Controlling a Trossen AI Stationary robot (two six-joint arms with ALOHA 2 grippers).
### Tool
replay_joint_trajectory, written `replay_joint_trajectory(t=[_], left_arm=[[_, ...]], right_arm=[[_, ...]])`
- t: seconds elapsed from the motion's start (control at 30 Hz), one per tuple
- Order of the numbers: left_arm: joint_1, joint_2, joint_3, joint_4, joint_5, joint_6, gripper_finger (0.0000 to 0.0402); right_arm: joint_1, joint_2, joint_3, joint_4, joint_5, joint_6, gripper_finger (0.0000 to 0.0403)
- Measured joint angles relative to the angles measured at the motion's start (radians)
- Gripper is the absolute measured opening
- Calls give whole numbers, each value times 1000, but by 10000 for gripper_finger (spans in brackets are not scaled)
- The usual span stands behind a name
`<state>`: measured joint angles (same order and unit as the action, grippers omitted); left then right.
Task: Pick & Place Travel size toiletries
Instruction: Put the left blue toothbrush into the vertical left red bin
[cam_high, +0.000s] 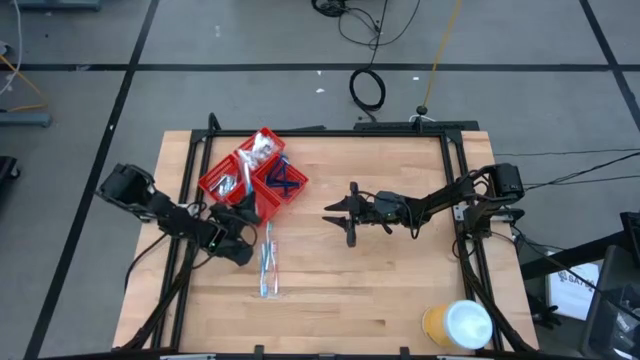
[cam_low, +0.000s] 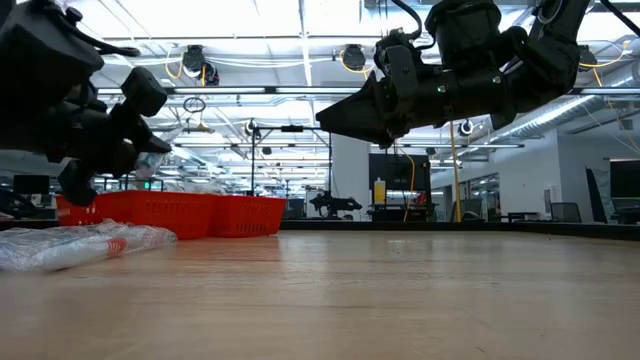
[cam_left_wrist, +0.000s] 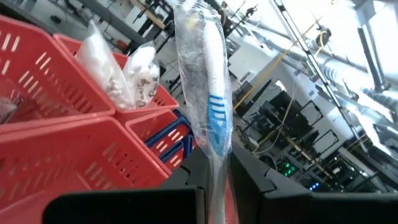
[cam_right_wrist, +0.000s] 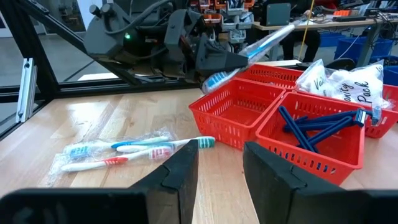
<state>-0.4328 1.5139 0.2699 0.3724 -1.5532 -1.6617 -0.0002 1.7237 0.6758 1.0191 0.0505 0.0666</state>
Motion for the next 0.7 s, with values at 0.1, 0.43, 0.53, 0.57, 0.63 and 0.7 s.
replay_joint_trajectory(t=[0.1, 0.43, 0.53, 0.57, 0.63, 0.7], left_arm=[[25, 0, 0, -1, 33, -32, 34], [74, 0, 0, -2, 64, 60, 92], [75, 0, 0, -2, 64, 64, 124], [75, 0, 0, -2, 66, 64, 134], [74, 0, 0, -2, 68, 64, 154], [75, 0, 0, -2, 68, 64, 172]], right_arm=[[0, 0, 0, 0, 0, 0, 116], [0, 0, 0, -1, 0, 0, 116], [0, 0, 0, -2, 0, 0, 116], [0, 0, 0, -3, 0, 0, 116], [0, 0, 0, -6, 0, 0, 116], [0, 0, 0, -6, 0, 0, 116]])
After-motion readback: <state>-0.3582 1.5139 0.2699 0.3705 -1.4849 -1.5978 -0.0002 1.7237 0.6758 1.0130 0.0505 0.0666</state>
